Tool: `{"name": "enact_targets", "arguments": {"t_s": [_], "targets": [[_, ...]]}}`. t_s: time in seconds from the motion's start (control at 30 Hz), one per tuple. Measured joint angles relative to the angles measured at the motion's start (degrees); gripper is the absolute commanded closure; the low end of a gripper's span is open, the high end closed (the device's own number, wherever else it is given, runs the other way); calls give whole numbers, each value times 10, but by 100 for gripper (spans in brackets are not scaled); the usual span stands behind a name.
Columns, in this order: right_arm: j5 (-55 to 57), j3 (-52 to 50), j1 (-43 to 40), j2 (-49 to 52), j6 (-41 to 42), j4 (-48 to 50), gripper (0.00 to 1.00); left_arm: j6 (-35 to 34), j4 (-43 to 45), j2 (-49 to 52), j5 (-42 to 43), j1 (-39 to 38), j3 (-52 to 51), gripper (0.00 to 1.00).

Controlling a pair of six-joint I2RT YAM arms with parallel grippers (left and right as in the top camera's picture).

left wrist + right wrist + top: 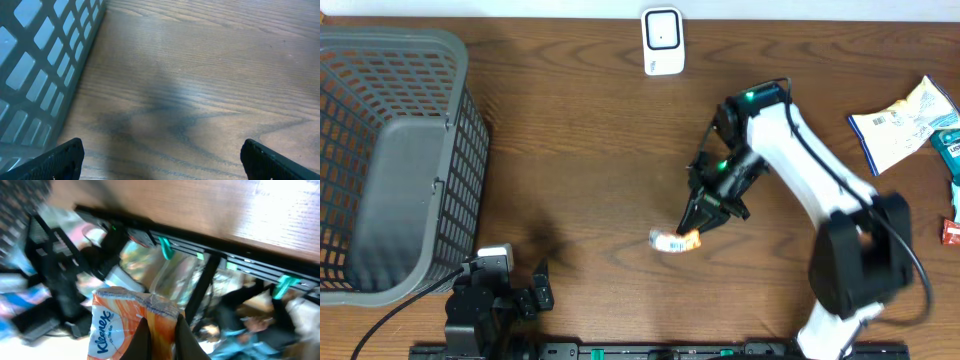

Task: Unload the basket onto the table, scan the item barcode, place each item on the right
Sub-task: 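Raise the tissue pack to the scanner window with the right gripper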

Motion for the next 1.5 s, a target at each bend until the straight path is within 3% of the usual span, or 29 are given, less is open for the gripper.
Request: {"name": "enact_targets", "arguments": {"t_s": [0.13,0.3,0.47,0.63,0.77,0.9,1.0,1.23,1.5], "targets": [[83,0,45,-110,33,37,98,0,0,0,0,0,0,0],[411,-7,123,-271,209,136,98,0,0,0,0,0,0,0],[721,-73,204,-357,311,384,99,0,0,0,0,0,0,0],[865,-186,201,-327,250,696,99,0,0,0,0,0,0,0],[895,-256,193,-246,99,956,99,0,0,0,0,0,0,0],[856,-269,170,-153,-57,1170,99,0,0,0,0,0,0,0],[824,-268,141,-98,-117,1278,99,0,-1,0,0,0,0,0],[723,-226,61,35,-157,1348,99,0,0,0,0,0,0,0],[615,-25,14,177,-133,1300,99,0,0,0,0,0,0,0]]}}
